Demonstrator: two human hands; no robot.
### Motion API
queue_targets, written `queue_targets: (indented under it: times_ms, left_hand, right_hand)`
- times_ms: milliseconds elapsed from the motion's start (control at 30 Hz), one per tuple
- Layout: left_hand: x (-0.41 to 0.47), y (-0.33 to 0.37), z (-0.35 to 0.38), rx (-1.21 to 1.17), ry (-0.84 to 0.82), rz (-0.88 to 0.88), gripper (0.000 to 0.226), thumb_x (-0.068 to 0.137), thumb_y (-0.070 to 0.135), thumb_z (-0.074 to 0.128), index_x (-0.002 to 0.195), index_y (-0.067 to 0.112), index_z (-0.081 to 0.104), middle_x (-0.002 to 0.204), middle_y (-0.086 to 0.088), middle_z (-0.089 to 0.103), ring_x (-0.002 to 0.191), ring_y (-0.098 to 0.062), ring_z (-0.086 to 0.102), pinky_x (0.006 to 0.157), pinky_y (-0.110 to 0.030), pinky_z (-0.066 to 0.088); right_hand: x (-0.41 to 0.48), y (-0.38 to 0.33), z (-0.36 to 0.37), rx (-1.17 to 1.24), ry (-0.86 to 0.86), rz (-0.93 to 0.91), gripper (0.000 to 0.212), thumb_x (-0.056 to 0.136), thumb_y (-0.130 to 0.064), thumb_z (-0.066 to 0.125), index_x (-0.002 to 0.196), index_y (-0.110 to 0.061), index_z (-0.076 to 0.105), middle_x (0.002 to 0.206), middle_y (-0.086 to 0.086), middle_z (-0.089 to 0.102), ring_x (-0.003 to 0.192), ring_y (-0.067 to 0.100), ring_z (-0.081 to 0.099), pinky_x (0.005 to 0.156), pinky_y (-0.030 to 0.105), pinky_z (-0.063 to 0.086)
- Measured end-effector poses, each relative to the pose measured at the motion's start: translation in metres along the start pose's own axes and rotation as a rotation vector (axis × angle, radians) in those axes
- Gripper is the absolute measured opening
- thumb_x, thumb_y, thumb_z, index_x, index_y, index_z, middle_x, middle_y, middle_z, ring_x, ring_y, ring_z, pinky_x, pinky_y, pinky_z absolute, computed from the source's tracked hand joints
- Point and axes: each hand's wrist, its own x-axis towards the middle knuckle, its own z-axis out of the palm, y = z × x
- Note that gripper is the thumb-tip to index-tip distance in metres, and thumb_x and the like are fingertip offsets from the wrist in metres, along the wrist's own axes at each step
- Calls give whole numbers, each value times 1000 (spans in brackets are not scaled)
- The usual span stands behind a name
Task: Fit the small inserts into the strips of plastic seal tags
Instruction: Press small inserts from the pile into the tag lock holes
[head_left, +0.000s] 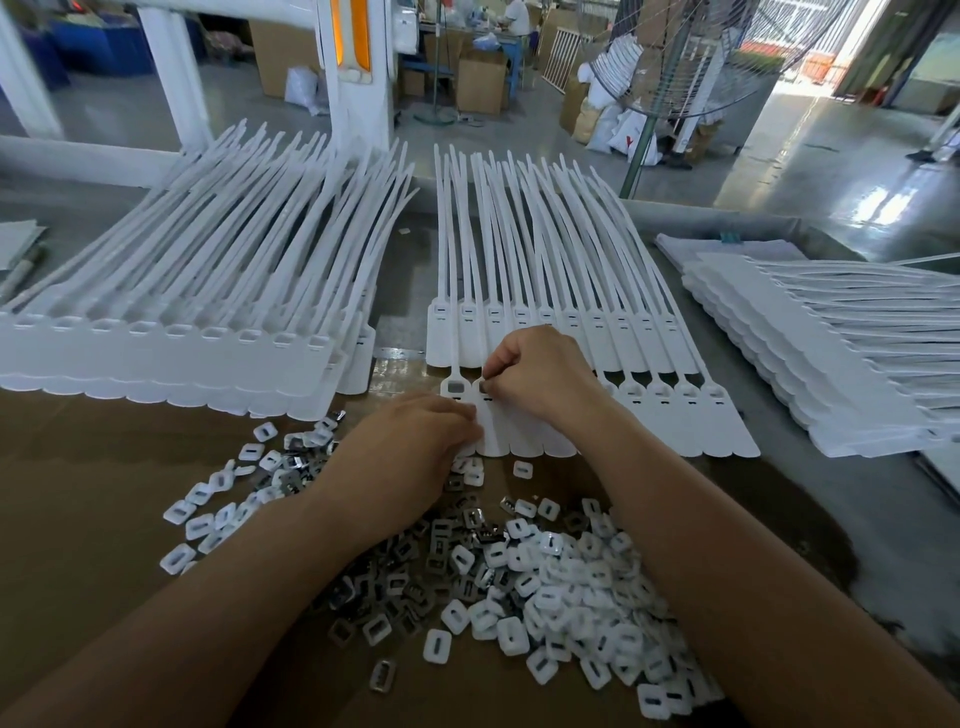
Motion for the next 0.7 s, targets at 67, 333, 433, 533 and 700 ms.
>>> queue_targets:
  times_ms: [67, 333, 433, 533, 700]
  left_hand:
    - [1, 1, -1, 1, 2, -1, 24, 87, 9, 55, 103, 19, 70, 120, 3, 62, 110, -18, 55, 93, -23, 35]
    - [1, 1, -1, -15, -3, -17, 24, 90, 15, 53, 108, 21, 68, 123, 4, 59, 112, -16, 54, 95, -24, 34]
    - [1, 0, 0, -15, -6, -24, 26, 90, 15, 52, 111, 23, 65, 126, 6, 57, 116, -13, 51, 97, -20, 30]
    - [1, -1, 1, -10, -16, -37, 30, 91, 14, 49, 116, 25, 62, 130, 9, 53, 120, -10, 46, 100, -19, 26]
    - [1, -1, 2, -13, -18, -56, 30, 93, 17, 45, 118, 27, 60, 131, 12, 51, 121, -8, 44, 100, -18, 25]
  right_hand:
    - [-2, 0, -2, 14, -21, -18, 12, 81, -16, 68, 91, -14, 72, 99, 0, 69, 95, 13, 60, 77, 21, 42]
    - [-9, 5, -21, 97, -149, -74, 13, 87, -15, 60, 95, -15, 70, 80, -14, 60, 75, 1, 55, 70, 17, 43]
    - [-21, 10, -38, 134, -168, -114, 5, 85, -19, 64, 83, -22, 67, 74, -17, 62, 66, -6, 57, 62, 13, 40]
    - [-38, 16, -53, 84, -331, -129, 12, 80, -19, 70, 73, -28, 66, 70, -16, 66, 64, -10, 58, 66, 13, 43]
    - [-63, 26, -57, -34, -563, -101, 14, 73, -18, 76, 71, -29, 67, 69, -19, 65, 64, -8, 58, 67, 12, 47]
